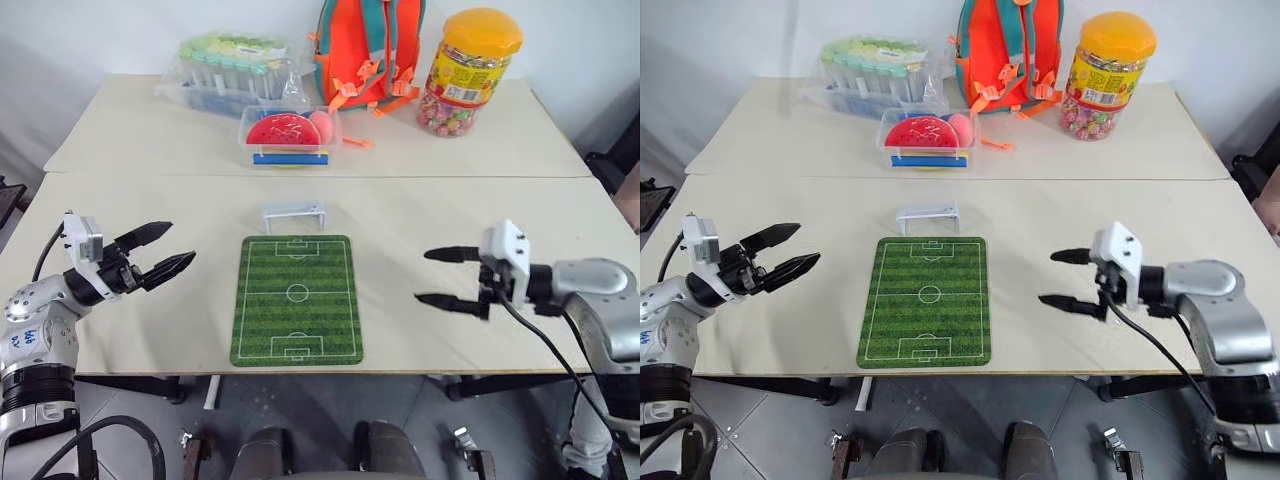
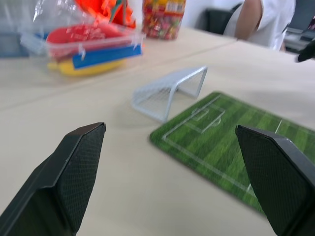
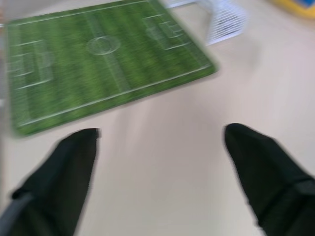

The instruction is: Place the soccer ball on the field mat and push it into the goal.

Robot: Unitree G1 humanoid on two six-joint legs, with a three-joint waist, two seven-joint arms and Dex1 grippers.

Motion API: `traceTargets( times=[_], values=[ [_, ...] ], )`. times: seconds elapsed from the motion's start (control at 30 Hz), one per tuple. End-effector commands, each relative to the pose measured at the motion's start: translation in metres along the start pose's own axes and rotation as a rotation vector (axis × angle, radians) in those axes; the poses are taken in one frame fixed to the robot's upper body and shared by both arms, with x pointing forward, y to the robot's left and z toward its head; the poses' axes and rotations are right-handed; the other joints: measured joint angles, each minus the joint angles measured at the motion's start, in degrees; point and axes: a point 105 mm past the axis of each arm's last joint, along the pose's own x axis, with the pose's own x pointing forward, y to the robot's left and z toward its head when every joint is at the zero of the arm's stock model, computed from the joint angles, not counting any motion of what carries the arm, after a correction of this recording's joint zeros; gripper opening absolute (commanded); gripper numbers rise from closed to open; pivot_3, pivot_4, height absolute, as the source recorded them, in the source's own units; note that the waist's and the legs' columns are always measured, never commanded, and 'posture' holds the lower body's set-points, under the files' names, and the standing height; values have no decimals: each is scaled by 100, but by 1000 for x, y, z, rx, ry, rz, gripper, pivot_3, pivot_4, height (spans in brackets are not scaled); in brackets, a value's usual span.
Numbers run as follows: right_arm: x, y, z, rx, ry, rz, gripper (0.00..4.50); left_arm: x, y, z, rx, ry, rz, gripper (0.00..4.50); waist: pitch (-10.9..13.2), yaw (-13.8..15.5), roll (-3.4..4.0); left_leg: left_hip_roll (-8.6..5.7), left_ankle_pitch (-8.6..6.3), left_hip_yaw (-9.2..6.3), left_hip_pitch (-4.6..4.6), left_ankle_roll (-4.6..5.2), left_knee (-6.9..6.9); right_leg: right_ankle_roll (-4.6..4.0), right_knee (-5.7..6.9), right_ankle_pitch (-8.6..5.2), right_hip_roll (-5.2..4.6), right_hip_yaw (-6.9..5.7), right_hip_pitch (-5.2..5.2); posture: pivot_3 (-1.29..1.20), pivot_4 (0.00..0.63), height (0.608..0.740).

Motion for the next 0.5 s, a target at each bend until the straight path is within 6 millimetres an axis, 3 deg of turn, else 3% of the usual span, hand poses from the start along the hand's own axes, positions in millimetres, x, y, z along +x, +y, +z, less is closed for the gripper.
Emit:
traceTargets(
  times=[0.03,0.33,0.5],
  values=[
    [-17,-4,5,-28,-51,-29,4458,-14,3,5,2,6,18,4500,0,14,1,3,0,0,0,0,2,0,0,0,0,1,0,0,150,740],
    [-23,1,-12,9,-74,-102,4458,-36,3,-4,-8,64,58,4500,1,29,0,10,0,-3,-1,0,6,0,1,0,-1,1,1,0,150,740],
    [-23,7,-16,36,-113,-204,4458,-37,-1,2,-1,24,58,4500,1,36,0,15,0,-6,-1,0,2,0,2,0,-2,0,2,0,150,740]
  ],
)
